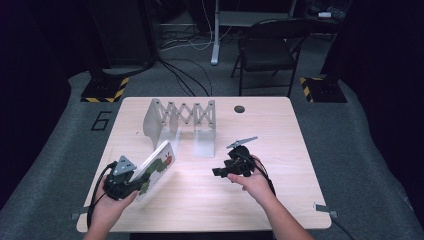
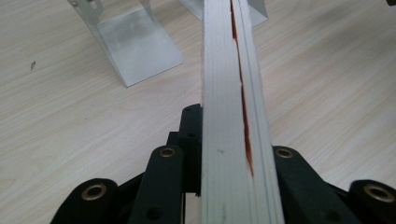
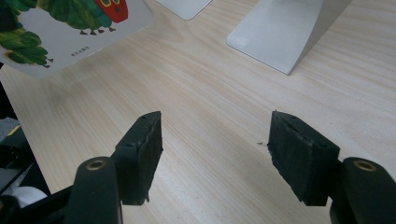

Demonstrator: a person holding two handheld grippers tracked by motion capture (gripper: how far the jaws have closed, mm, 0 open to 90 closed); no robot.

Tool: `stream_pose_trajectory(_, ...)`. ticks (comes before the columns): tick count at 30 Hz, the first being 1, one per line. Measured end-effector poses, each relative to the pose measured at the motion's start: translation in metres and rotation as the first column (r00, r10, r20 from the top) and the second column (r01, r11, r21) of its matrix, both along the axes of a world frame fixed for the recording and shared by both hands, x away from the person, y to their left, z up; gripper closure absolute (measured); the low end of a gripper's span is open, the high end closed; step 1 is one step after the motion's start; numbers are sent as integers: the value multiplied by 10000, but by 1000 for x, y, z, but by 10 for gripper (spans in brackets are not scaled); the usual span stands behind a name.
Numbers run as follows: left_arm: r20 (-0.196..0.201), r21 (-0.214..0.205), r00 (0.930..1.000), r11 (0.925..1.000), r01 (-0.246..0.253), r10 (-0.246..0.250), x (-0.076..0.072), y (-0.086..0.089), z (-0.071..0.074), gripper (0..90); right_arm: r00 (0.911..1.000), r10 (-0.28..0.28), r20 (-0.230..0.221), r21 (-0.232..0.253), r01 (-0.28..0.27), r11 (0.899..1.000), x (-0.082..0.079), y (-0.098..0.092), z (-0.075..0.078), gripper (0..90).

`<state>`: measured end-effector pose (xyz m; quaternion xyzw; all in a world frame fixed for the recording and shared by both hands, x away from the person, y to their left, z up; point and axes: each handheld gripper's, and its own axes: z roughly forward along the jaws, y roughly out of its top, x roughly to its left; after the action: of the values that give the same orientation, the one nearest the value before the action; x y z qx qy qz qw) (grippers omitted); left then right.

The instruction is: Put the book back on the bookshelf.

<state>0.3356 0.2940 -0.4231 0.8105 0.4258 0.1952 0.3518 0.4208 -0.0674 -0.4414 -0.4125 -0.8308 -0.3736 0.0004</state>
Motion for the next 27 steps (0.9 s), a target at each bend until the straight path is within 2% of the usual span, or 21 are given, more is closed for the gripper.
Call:
stream_pose_trajectory(3, 20, -113, 9995, 9995, -311, 311, 4, -5, 2, 758, 10000, -41, 20, 40, 41, 10000, 1, -2, 1, 351)
stream_pose_trajectory(4, 133, -171, 9987, 9987, -488, 490, 5, -6, 2, 758, 10000, -49, 78, 49, 49, 10000, 1, -3, 2, 350)
stream_pose_trajectory(5, 62, -213, 9984, 9982, -562, 563, 6, -7, 4, 758, 10000, -49, 76, 31, 49, 10000, 1, -4, 2, 350)
stream_pose_trajectory(9, 96, -162, 9965, 9965, -824, 826, 9, -9, 9, 758, 9999, -95, 80, 108, 94, 9999, 1, -6, 4, 350)
stream_pose_trajectory(11, 138, -230, 9945, 9944, -1030, 1034, 11, -8, 12, 758, 9999, -158, -25, 99, 158, 9998, 1, -6, 3, 351)
stream_pose_trajectory(12, 185, -180, 9934, 9934, -1131, 1134, 12, -7, 14, 758, 9999, -111, 103, 121, 110, 9999, 2, -6, 2, 350)
stream_pose_trajectory(18, 175, -169, 9861, 9862, -1649, 1652, 20, -3, 26, 758, 9999, -151, 15, 164, 151, 9998, 3, -6, 2, 350)
stream_pose_trajectory(24, 285, -122, 9752, 9756, -2192, 2194, 33, -3, 26, 758, 9999, -137, 54, 141, 137, 9998, 2, -6, 1, 350)
stream_pose_trajectory(27, 256, -67, 9744, 9747, -2232, 2233, 39, -5, 27, 758, 9999, -170, 27, 158, 169, 9997, 2, -6, 1, 350)
